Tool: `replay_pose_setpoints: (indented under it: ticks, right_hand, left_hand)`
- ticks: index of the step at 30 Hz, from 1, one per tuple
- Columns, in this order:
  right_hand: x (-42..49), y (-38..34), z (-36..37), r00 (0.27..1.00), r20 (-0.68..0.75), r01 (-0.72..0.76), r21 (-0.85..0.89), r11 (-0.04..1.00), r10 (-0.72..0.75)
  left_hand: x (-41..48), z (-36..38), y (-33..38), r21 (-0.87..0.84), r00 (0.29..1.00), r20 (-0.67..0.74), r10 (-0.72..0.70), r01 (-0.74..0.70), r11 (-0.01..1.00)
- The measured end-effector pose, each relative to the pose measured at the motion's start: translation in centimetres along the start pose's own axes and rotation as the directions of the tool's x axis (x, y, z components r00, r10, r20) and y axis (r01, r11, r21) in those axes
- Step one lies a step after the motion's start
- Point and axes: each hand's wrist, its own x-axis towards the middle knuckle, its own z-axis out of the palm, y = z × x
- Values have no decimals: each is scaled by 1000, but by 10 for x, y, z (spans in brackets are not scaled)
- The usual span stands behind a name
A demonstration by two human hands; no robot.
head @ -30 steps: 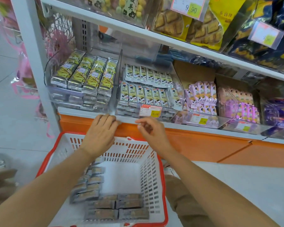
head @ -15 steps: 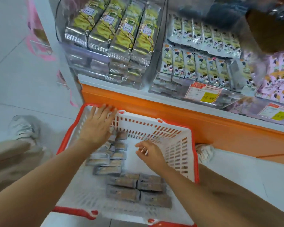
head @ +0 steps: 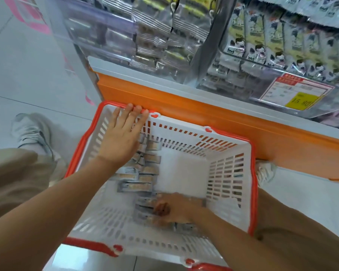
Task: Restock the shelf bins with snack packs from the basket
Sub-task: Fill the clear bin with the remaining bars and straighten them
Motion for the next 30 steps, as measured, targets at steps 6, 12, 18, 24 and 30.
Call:
replay_pose_setpoints:
  ticks: [6,12,18,24,30]
  right_hand:
    - [-4,-5,2,999,17,-34,-59,998,36]
    - [-15,6,-1,994,-84,-57,173,983,72]
    - [-46,6,-40,932,-353,67,401,914,87]
    - [-94,-15,-79,820,-564,265,527,807,99]
    - [-141,-28,-97,762,-641,454,630,630,92]
  left_hand:
    - [0,-5,2,9,998,56,-17,17,1000]
    - [-1,-13,6,26,994,99,-50,48,998]
    - [0,-32,22,-76,993,79,90,-84,994]
    - [2,-62,65,-419,869,161,468,-369,829]
    - [6,-97,86,-493,897,112,428,-324,808]
